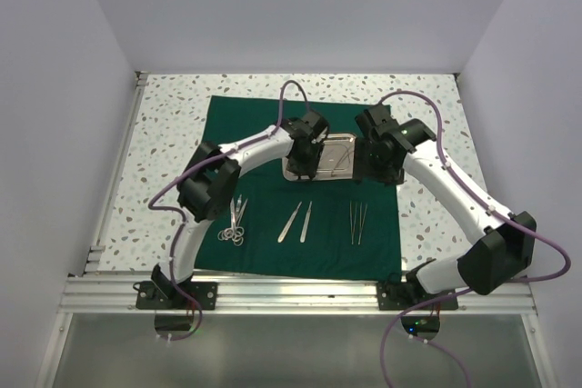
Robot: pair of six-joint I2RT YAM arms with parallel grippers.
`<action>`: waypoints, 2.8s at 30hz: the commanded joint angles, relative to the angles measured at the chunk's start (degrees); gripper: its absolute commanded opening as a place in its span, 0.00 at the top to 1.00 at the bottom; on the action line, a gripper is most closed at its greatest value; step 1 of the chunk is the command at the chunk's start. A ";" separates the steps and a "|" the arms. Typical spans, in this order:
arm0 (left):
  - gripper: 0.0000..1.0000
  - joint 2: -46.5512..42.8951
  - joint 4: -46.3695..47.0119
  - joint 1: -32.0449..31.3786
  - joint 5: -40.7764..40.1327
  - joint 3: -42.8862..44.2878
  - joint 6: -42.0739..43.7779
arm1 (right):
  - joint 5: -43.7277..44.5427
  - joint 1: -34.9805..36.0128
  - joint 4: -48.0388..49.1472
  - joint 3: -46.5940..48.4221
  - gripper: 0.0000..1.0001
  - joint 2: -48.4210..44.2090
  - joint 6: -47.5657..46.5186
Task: Open and lay out the surgical kit
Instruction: Pick up the medical item from the container.
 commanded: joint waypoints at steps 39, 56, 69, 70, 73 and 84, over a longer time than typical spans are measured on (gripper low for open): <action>0.56 6.81 -6.51 -0.32 11.15 12.82 -2.66 | -0.62 -0.17 2.50 -2.07 0.31 -2.24 0.34; 0.64 15.51 -12.23 -0.32 -1.51 15.21 -0.99 | -0.18 -0.17 2.15 -1.89 0.31 -2.94 0.69; 0.93 18.68 -12.05 -3.75 -4.23 12.38 2.17 | -0.18 -0.17 2.67 -1.80 0.31 -2.51 0.52; 1.00 18.85 -12.31 -3.84 -4.49 12.38 2.44 | -0.35 -0.25 2.67 -1.80 0.31 -2.51 0.60; 1.00 18.51 -12.40 -3.84 -5.28 12.30 2.70 | -0.44 -0.25 2.67 -1.89 0.31 -2.59 0.61; 1.00 10.69 -15.92 -2.78 -9.33 19.15 3.23 | -1.23 -0.25 3.11 -1.89 0.31 -3.21 0.61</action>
